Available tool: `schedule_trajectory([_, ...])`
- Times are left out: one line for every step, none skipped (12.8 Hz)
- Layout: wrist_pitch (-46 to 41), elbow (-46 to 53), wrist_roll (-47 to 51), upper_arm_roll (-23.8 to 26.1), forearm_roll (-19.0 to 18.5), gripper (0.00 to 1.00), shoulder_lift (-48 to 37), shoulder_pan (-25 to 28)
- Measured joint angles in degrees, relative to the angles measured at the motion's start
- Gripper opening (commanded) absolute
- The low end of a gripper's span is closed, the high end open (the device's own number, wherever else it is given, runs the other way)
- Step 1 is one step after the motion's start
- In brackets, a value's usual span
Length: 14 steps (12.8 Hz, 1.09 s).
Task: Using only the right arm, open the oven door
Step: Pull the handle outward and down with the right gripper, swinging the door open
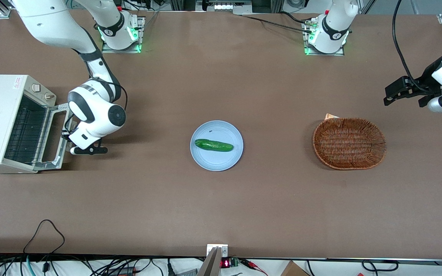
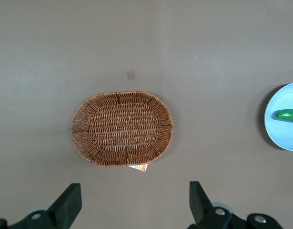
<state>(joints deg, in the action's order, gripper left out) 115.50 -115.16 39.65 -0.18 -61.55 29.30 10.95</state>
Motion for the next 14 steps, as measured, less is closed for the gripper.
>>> schedule_trajectory([0.0, 0.5, 0.0, 0.0, 0.0, 0.0, 0.9, 0.2])
schedule_trajectory([0.0, 0.9, 0.0, 0.0, 0.0, 0.0, 1.7, 0.3])
schedule_trajectory([0.0, 1.3, 0.0, 0.0, 0.0, 0.0, 2.4, 0.4])
schedule_trajectory([0.0, 1.7, 0.0, 0.0, 0.0, 0.0, 3.2, 0.5])
schedule_trajectory([0.0, 2.2, 0.0, 0.0, 0.0, 0.0, 4.0, 0.6])
schedule_trajectory([0.0, 2.6, 0.0, 0.0, 0.1, 0.0, 4.7, 0.6])
schedule_trajectory([0.0, 3.0, 0.0, 0.0, 0.2, 0.0, 5.3, 0.6])
schedule_trajectory([0.0, 3.3, 0.0, 0.0, 0.2, 0.0, 5.9, 0.6])
schedule_trajectory([0.0, 3.6, 0.0, 0.0, 0.2, 0.01, 6.4, 0.6])
schedule_trajectory([0.0, 3.8, 0.0, 0.0, 0.2, 0.01, 6.8, 0.7])
schedule_trajectory([0.0, 4.0, 0.0, 0.0, 0.2, 0.01, 7.1, 0.7])
schedule_trajectory([0.0, 4.2, 0.0, 0.0, 0.2, 0.01, 7.4, 0.7])
schedule_trajectory([0.0, 4.3, 0.0, 0.0, 0.2, 0.01, 7.6, 0.7])
schedule_trajectory([0.0, 4.4, 0.0, 0.0, 0.2, 0.01, 7.8, 0.7])
